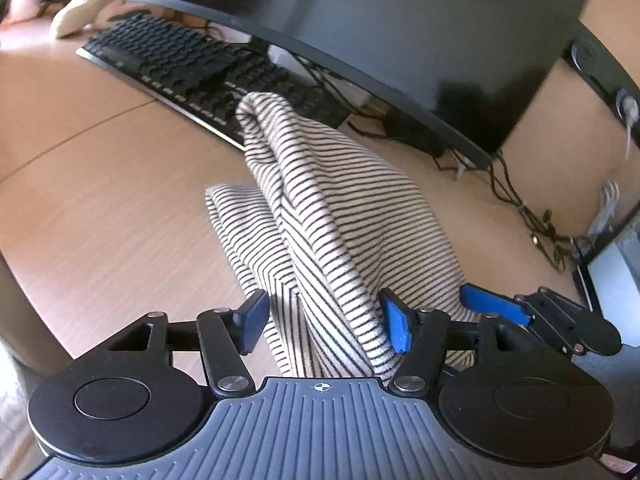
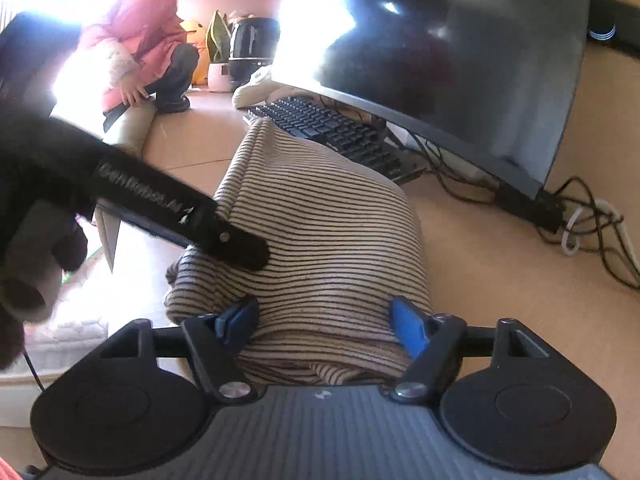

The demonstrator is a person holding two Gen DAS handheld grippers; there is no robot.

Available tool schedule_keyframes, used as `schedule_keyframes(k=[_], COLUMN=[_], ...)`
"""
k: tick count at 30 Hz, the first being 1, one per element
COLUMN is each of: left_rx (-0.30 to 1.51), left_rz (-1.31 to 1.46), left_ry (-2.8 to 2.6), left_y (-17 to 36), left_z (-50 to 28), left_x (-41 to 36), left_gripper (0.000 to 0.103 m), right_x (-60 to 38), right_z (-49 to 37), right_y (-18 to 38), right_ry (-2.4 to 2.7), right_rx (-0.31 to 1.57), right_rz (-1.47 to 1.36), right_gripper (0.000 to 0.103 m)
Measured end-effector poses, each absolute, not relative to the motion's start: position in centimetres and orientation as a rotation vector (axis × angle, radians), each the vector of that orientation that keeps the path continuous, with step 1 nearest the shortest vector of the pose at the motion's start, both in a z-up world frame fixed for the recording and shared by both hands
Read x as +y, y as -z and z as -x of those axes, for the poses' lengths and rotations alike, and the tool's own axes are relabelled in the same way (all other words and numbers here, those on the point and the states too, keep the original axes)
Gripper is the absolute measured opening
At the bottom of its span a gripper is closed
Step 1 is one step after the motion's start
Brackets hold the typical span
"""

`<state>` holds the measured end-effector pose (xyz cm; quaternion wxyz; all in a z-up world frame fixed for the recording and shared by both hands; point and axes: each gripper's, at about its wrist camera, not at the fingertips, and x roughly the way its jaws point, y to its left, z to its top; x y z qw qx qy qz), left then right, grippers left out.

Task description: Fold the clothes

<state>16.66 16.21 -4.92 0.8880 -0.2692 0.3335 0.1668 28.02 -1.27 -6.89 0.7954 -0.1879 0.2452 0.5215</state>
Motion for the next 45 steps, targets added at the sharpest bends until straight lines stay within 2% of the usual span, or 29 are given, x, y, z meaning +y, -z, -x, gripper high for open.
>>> schedule_keyframes(k=[5, 8, 9, 13, 22, 33, 37, 41, 45], left_rx=[0.642, 0.609, 0.597, 0.573, 0.611, 0.591, 0.532, 0.502, 0.558], left_rz=[0.497, 0.425, 0.421, 0.408, 0.388, 0.369, 0.372, 0.485, 0.601], left_ry=[-0.457, -0.547, -0.566, -0.629, -0.727, -0.736, -0.658, -0.633, -0.609], left_y=[3.7, 2.7, 2.5, 2.4, 2.6, 1.6, -0.1, -1.0, 0.0], left_z=[-15.3, -14.2, -13.9, -13.5, -13.1, -12.5, -12.8, -14.3, -16.0], left_x=[13.3, 10.0, 8.9, 3.9, -0.1, -2.6, -0.6, 5.0, 10.7], left_gripper=[0.071, 0.086, 0.094, 0.103, 0.103, 0.103, 0.103, 0.103, 0.103], right_x=[-5.0, -7.5, -8.1, -10.4, -14.8, -18.2, -17.4, -15.8, -12.0], right_z=[-31.1, -32.1, -32.3, -31.9, -29.6, -30.6, -30.6, -31.2, -33.3], right_y=[5.3, 5.6, 5.7, 6.5, 8.1, 6.2, 5.6, 4.5, 3.6], right_ry=[-1.096, -1.045, -1.024, -0.989, -0.921, -0.899, -0.921, -0.963, -1.045], right_rx=[0.658, 0.653, 0.653, 0.636, 0.554, 0.552, 0.556, 0.548, 0.635], right_rz=[0.25, 0.213, 0.208, 0.206, 0.233, 0.155, 0.165, 0.16, 0.07], right_gripper=[0.101, 0.103, 0.103, 0.103, 0.103, 0.103, 0.103, 0.103, 0.103])
